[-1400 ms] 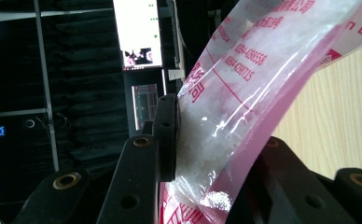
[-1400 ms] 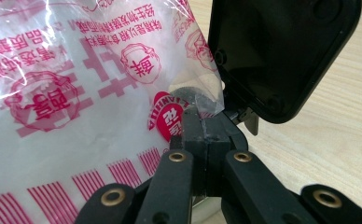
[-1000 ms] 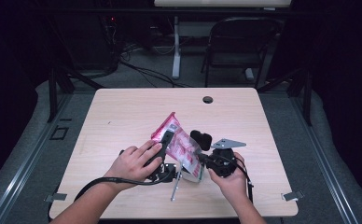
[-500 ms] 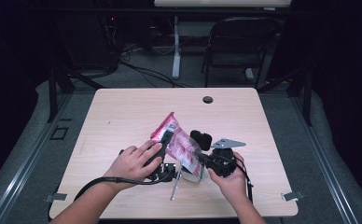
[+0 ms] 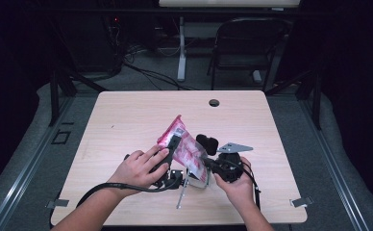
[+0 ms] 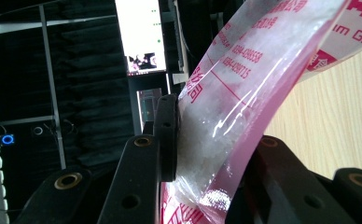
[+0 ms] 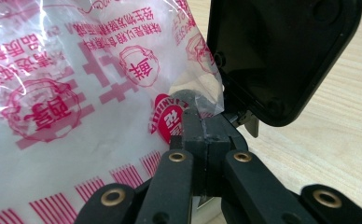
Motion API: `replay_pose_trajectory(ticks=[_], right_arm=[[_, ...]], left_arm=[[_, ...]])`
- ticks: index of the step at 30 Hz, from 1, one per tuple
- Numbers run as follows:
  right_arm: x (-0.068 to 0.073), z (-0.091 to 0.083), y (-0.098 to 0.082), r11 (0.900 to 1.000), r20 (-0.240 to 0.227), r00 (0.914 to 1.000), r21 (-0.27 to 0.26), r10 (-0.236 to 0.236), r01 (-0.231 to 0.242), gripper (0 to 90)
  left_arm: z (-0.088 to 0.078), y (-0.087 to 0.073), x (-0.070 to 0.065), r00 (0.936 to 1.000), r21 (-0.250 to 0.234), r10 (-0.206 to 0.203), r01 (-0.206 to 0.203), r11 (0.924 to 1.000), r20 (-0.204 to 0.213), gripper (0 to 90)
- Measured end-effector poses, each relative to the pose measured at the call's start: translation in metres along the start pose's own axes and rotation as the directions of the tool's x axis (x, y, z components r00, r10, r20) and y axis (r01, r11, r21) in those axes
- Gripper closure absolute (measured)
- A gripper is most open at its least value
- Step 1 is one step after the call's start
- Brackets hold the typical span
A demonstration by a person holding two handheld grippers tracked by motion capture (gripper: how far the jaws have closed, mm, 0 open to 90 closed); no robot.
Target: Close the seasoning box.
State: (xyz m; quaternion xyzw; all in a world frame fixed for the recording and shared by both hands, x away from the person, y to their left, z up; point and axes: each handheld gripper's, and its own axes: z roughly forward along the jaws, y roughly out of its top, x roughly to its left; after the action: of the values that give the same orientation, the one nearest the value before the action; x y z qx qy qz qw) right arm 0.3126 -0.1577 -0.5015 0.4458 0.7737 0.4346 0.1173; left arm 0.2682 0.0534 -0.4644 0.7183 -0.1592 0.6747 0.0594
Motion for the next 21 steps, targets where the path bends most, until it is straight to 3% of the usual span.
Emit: replay_pose_trajectory(ticks=[21], right_arm=[[0.0006,0.0005,0.0,1.0,-0.001,1.0,0.0,0.0,0.0,90.0]], left_arm=[[-0.0007,-0.001,-0.0003,0.9999,-0.005,-0.009,0.009,0.9999,-0.004,73.0]])
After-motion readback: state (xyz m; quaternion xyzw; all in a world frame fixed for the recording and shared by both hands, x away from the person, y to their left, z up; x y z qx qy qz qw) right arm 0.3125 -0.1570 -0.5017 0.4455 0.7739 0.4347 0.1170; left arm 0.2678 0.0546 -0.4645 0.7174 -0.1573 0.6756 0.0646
